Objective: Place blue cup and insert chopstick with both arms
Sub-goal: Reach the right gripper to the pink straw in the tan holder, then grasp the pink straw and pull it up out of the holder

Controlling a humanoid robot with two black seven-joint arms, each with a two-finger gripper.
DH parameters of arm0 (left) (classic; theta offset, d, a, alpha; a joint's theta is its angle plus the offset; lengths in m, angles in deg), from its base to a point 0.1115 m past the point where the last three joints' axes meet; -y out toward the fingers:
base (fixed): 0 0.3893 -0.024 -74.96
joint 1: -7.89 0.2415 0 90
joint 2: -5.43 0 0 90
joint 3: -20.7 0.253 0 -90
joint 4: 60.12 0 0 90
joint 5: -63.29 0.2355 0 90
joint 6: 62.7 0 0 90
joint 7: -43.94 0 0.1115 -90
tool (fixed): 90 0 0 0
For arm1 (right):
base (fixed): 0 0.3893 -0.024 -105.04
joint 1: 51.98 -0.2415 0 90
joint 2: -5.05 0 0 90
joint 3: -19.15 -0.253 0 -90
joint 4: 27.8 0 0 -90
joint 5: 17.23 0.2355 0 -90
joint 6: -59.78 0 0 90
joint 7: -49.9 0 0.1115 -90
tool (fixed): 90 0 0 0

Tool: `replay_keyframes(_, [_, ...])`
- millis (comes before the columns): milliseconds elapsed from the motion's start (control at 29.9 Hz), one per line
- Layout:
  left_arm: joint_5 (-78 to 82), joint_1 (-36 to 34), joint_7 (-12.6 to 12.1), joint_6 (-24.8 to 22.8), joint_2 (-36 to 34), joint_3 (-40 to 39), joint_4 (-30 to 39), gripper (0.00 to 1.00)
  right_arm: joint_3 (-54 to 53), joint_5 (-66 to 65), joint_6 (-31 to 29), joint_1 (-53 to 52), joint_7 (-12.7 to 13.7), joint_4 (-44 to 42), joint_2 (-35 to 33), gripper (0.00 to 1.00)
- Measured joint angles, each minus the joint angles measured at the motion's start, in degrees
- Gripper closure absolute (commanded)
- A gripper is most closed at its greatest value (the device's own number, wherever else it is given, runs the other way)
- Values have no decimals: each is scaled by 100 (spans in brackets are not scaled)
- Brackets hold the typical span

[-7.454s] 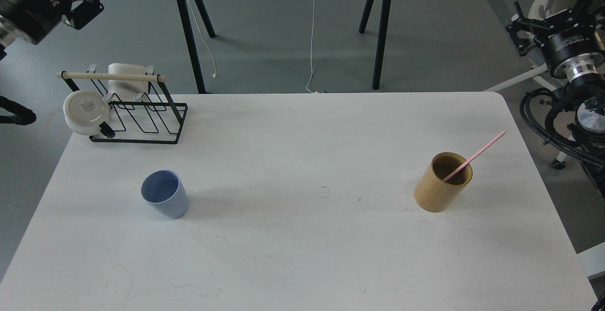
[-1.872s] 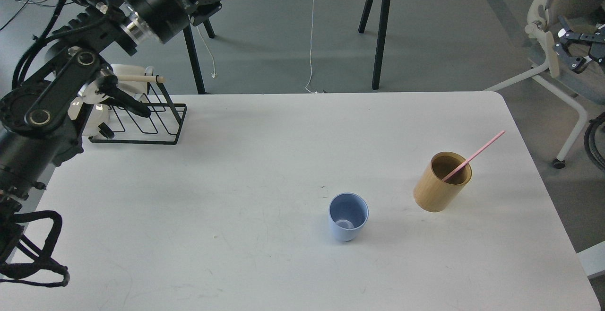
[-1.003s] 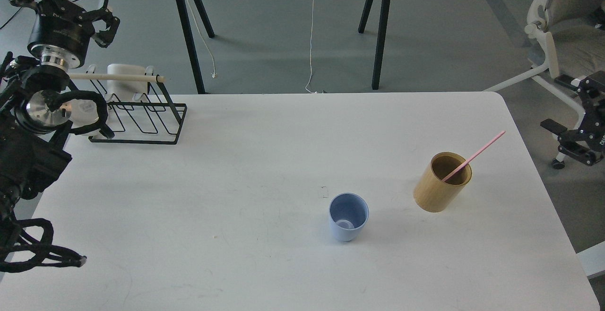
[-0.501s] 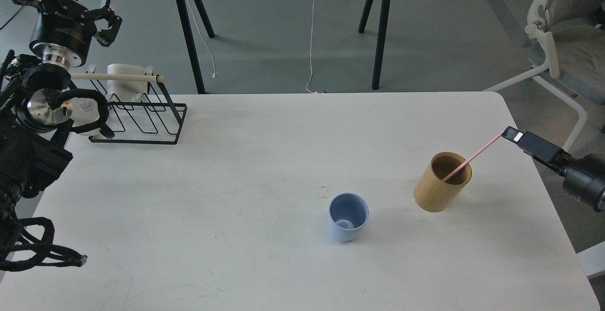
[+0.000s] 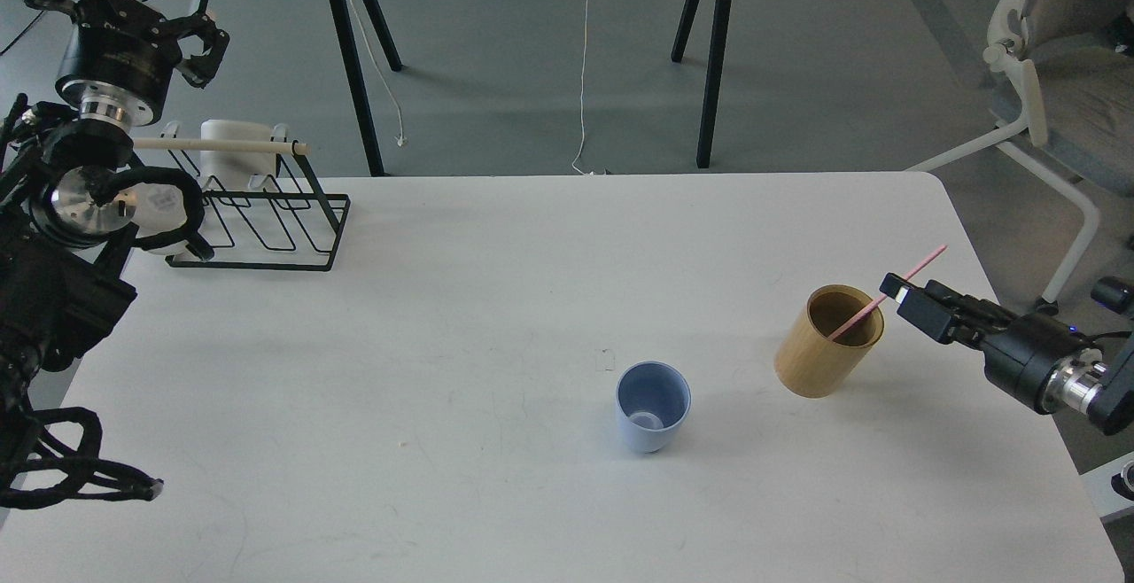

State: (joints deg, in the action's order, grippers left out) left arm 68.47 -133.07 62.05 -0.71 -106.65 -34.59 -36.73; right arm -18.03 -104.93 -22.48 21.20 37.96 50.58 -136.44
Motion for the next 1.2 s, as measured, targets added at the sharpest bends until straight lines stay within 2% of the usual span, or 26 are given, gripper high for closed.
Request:
replay_keyframes(134, [0,1,0,0,-14,1,0,0,17,-267,0,-123,234,-37,155,71])
replay_keyframes(334, [0,12,7,0,-36,-5,0,0,205,-343,-3,-291,356,-44,181,92])
replay_keyframes(435, [0,16,8,0,-39,-5,0,0,261,-344,-4,-309,375,-71,181,99])
replay_keyframes(903, [-1,3,9,0,-62,-8,0,0,264,-329,-1,-532,383,0,117,99])
replay_keyframes(1203, [-6,3,17,0,-84,-8,0,0,199,-228,-45,-569,376,872,-647,99])
